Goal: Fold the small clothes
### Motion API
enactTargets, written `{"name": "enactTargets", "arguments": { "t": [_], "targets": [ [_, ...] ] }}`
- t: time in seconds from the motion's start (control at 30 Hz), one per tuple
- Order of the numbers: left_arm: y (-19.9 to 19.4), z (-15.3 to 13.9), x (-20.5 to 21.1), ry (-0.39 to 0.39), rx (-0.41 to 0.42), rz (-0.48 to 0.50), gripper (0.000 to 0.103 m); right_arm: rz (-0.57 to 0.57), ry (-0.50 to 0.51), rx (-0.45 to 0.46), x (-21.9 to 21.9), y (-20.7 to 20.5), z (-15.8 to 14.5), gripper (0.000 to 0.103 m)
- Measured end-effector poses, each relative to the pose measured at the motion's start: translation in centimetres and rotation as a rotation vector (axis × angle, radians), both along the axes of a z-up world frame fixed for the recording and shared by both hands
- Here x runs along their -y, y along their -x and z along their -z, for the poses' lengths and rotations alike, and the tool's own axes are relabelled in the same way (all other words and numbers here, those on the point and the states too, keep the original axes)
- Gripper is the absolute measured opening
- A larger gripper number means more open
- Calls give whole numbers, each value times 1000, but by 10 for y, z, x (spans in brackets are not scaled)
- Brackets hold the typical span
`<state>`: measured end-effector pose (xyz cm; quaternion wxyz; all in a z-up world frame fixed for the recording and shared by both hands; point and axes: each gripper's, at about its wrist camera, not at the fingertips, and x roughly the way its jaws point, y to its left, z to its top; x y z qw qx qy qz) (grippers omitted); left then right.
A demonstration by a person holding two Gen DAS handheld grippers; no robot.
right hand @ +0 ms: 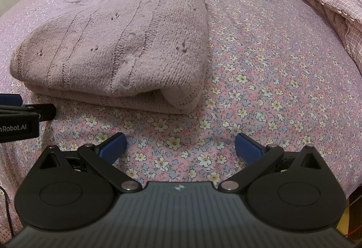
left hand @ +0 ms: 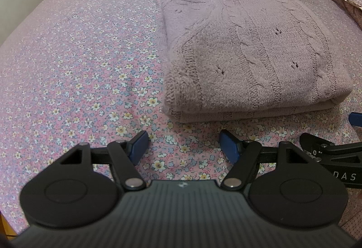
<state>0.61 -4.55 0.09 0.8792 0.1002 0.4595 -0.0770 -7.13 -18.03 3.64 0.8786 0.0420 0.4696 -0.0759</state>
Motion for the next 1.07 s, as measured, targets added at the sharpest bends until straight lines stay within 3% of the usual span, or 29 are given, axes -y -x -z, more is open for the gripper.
{"name": "enactTargets", "arguments": {
  "t": [1.07],
  "targets": [
    [-3, 0, -2, 1, -2, 6, 72, -3, 3, -1, 0, 2, 2, 103]
  ]
}}
